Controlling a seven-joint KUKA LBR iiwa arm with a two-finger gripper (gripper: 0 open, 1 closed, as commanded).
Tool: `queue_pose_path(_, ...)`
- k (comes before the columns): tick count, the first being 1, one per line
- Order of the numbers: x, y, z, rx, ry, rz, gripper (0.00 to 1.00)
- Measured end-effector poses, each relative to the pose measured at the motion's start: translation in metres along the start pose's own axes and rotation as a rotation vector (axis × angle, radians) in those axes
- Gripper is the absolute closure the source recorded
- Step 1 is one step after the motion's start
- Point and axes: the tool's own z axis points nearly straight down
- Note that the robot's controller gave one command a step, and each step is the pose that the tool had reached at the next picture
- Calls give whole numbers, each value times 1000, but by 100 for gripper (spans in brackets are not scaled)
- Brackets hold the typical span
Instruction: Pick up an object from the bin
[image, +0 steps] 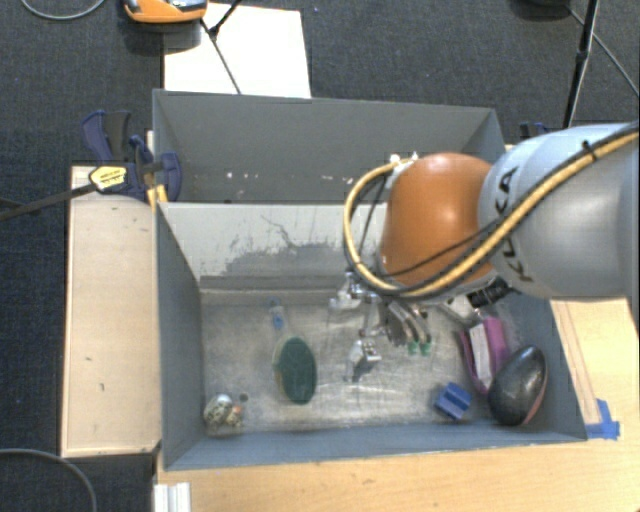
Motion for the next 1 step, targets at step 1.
queue_pose_path(1,7,-49,99,-1,-5,-165,0)
